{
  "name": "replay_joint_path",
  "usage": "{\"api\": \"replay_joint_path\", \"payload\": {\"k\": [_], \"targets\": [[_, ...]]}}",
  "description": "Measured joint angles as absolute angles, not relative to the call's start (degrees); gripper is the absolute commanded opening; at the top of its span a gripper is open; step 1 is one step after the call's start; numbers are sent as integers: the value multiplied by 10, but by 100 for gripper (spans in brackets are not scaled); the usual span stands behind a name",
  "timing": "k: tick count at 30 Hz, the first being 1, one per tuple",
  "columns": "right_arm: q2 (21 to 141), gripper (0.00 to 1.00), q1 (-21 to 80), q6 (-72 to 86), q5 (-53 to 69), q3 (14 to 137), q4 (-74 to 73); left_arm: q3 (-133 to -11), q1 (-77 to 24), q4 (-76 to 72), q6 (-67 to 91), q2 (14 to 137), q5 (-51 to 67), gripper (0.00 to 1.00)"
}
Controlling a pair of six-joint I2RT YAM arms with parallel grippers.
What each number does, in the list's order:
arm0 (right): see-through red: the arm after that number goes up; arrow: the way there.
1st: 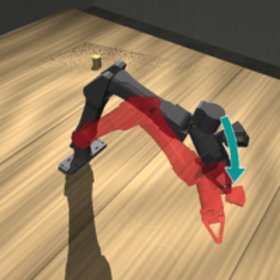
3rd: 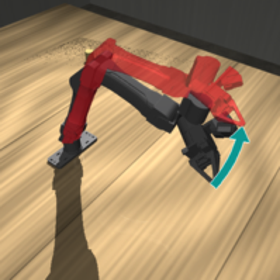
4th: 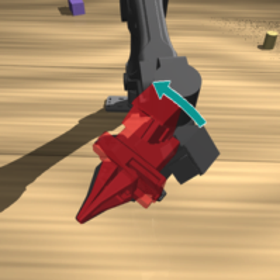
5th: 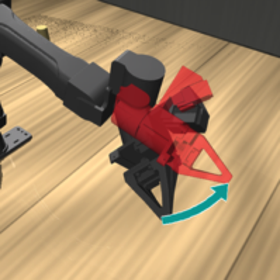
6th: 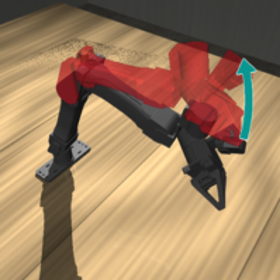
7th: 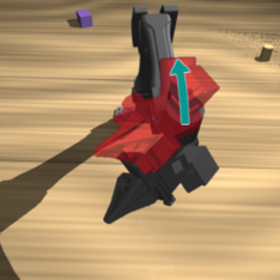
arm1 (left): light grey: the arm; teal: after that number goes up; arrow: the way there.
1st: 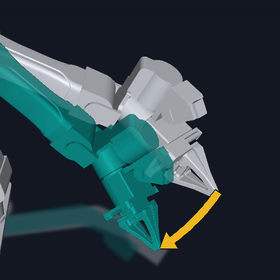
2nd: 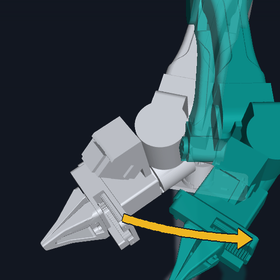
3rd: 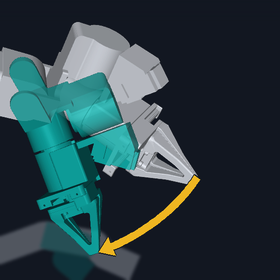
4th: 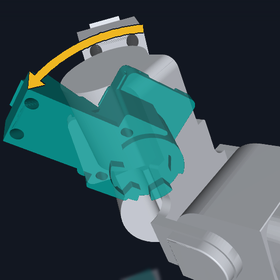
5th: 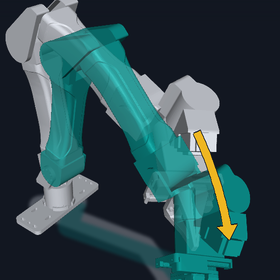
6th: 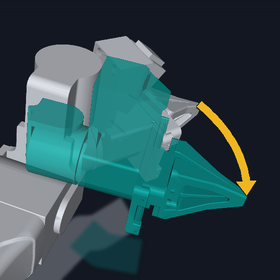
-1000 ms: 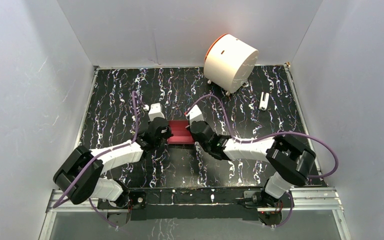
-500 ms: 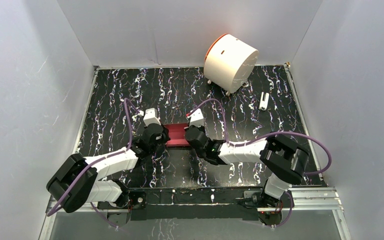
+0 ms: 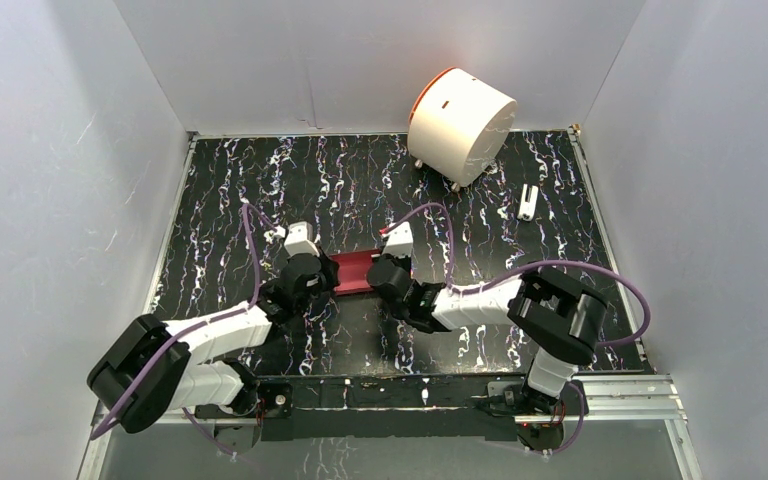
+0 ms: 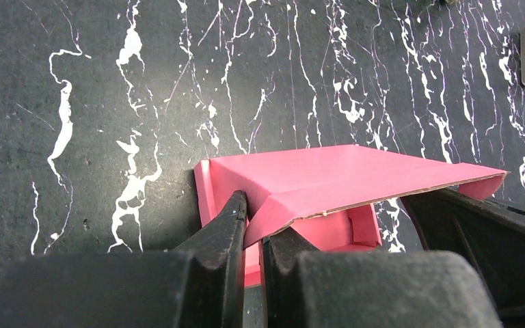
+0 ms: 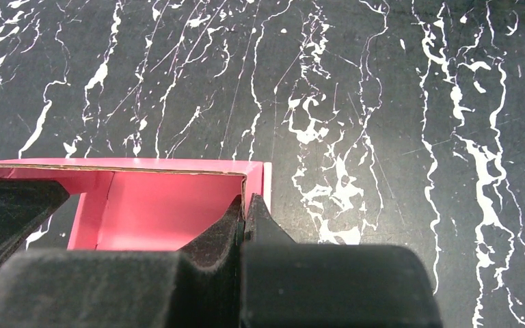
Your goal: Fold the paper box
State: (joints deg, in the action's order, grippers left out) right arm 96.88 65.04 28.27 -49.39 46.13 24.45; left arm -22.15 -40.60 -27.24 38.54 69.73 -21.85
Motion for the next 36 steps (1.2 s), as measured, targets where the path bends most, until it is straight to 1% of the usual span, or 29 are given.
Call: {"api": "replay_joint_path", "payload": {"k": [11,17,18,21,23,27,32,33,36], "targets": [[962,0,669,300,-492,412,297,-172,-409,-311,392,672,-189,7],[960,5,675,305,-489,398,305,-152,-411,-326,399,667,-180,7],[960,8,676,306,-487,395,306,-149,-412,-329,399,666,-179,7],[957,21,678,307,-474,386,305,-139,-415,-324,403,665,-166,7],[956,31,680,307,-451,374,291,-129,-419,-311,406,667,-158,7],[947,46,685,303,-420,356,270,-124,-422,-301,409,668,-152,7],[891,66,685,290,-398,343,231,-125,-422,-293,409,665,-150,17],[874,68,685,283,-395,342,223,-125,-422,-287,409,660,-150,19],[820,71,684,251,-383,342,203,-131,-422,-242,405,625,-150,27]]}}
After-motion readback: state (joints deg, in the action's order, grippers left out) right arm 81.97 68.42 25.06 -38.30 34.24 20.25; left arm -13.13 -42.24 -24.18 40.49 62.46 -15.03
